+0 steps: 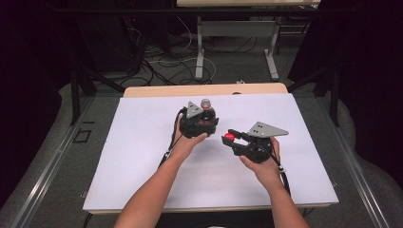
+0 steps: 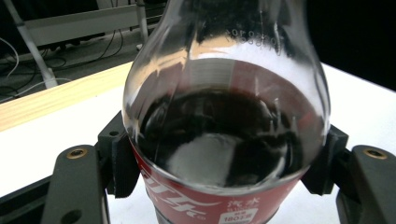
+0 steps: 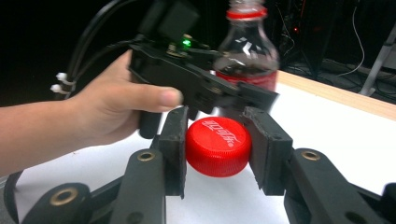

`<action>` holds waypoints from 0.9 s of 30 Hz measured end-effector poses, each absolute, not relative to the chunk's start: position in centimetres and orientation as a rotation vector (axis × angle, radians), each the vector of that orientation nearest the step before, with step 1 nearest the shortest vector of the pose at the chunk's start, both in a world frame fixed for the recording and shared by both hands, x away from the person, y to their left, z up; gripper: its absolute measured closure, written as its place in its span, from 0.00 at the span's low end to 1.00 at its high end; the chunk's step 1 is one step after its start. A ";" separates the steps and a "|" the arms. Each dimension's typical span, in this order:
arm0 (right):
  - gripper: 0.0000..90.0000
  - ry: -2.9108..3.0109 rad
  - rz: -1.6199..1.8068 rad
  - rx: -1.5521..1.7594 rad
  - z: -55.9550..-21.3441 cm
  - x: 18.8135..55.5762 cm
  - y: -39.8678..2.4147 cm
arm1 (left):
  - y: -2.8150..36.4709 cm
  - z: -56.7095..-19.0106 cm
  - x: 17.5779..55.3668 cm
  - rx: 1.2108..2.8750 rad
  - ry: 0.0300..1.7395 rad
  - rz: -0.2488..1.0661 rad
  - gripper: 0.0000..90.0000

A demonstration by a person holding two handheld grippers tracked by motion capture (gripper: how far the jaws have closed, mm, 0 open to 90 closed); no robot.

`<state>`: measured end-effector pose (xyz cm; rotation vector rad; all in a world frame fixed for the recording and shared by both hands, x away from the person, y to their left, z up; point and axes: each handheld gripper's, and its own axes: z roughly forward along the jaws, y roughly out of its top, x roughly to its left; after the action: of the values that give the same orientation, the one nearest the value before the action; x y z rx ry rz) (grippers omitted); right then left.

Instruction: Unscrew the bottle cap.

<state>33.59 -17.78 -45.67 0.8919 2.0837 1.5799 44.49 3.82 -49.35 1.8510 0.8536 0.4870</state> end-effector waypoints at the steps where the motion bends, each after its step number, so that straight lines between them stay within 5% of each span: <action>1: 0.68 2.079 1.582 0.889 -45.8 33.6 -17.7 | 3.6 -49.6 44.8 1.854 0.862 0.477 0.33; 27: 0.68 2.136 1.542 0.894 -49.1 33.8 -16.5 | 3.2 -53.5 46.1 1.914 0.899 0.465 0.32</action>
<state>33.80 -16.49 -49.06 0.8937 2.1364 1.5421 46.05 3.22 -53.52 1.9145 0.8990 0.4648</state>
